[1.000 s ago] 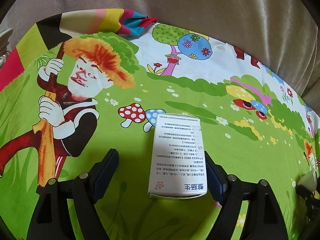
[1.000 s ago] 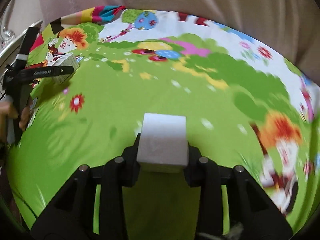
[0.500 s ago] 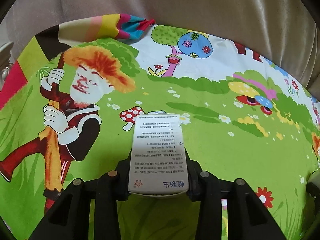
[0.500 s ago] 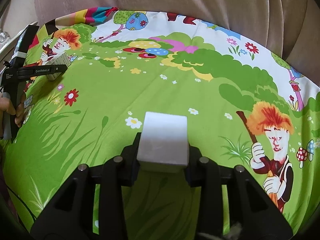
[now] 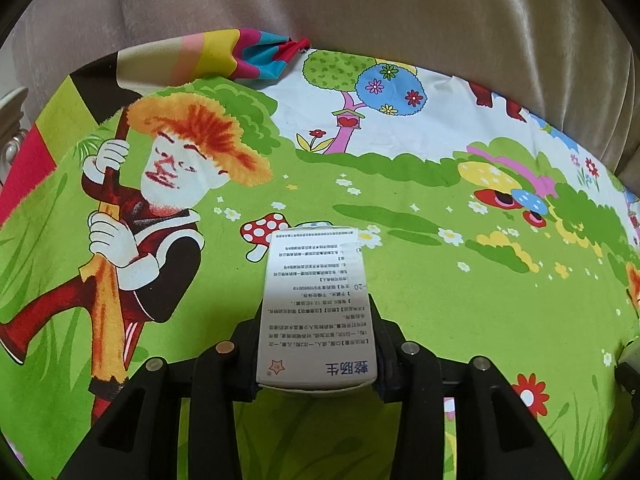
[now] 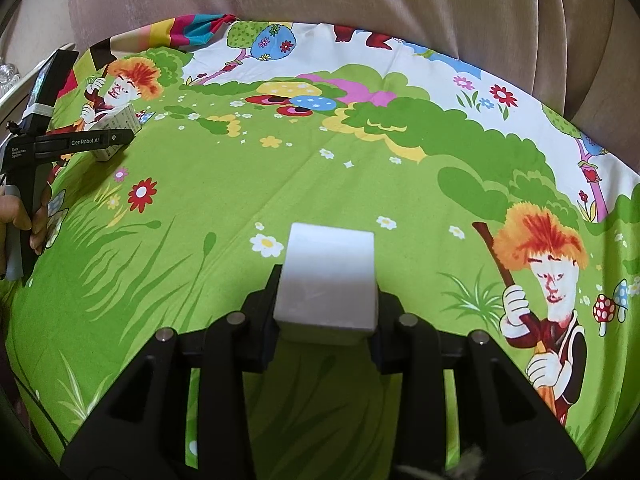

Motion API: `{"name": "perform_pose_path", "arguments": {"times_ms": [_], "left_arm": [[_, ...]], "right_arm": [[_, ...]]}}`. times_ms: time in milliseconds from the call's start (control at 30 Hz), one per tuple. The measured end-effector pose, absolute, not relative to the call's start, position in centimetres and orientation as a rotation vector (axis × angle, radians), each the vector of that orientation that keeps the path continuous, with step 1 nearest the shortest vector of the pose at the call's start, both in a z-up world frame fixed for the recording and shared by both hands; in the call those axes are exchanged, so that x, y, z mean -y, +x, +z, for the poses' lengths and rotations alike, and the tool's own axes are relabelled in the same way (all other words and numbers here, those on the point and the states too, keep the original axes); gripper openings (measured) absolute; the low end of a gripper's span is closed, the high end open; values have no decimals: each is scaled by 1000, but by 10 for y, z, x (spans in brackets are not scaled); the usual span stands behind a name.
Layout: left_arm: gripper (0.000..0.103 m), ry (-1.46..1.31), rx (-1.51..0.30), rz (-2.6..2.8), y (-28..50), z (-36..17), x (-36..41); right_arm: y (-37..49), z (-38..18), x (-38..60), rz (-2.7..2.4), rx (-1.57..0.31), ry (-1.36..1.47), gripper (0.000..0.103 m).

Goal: Organize rigid objects
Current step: 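Lift and carry the medicine box and white cube box toward the storage box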

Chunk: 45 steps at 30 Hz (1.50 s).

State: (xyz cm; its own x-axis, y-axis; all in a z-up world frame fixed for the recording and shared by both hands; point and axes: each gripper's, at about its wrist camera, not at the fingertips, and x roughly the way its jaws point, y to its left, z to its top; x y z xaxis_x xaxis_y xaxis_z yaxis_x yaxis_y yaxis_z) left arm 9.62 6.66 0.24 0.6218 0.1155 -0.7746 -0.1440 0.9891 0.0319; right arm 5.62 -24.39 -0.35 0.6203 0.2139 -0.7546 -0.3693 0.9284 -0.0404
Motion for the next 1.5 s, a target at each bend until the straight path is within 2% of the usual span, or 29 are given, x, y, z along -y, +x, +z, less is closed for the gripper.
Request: {"name": "perform_pose_path", "arguments": {"times_ms": [133,200,367,667,800,1200,1500], "left_arm": [[41,-4,-873,149,72,6,-50],[41,-41,-832,123,42,15,-35],[41,-69,-733,21,-23,54,-1],[41,0,-312,-73,-148,190,35],[41,16,-175,-71,-192,220,39],[41,28,-185,-44,-243,219,13],[41,18,-224,-22,-260,207,-12]], "right_arm": [[52,3,249,256,-788,-205,40],[34,19,261,218,-663,-165,40],[-26,54,284,140,-507,-26,40],[-175,179,277,50,-40,-71,40],[-225,209,264,51,110,-119,40],[-267,224,225,151,172,-166,40],[-275,224,205,231,149,-185,40]]}}
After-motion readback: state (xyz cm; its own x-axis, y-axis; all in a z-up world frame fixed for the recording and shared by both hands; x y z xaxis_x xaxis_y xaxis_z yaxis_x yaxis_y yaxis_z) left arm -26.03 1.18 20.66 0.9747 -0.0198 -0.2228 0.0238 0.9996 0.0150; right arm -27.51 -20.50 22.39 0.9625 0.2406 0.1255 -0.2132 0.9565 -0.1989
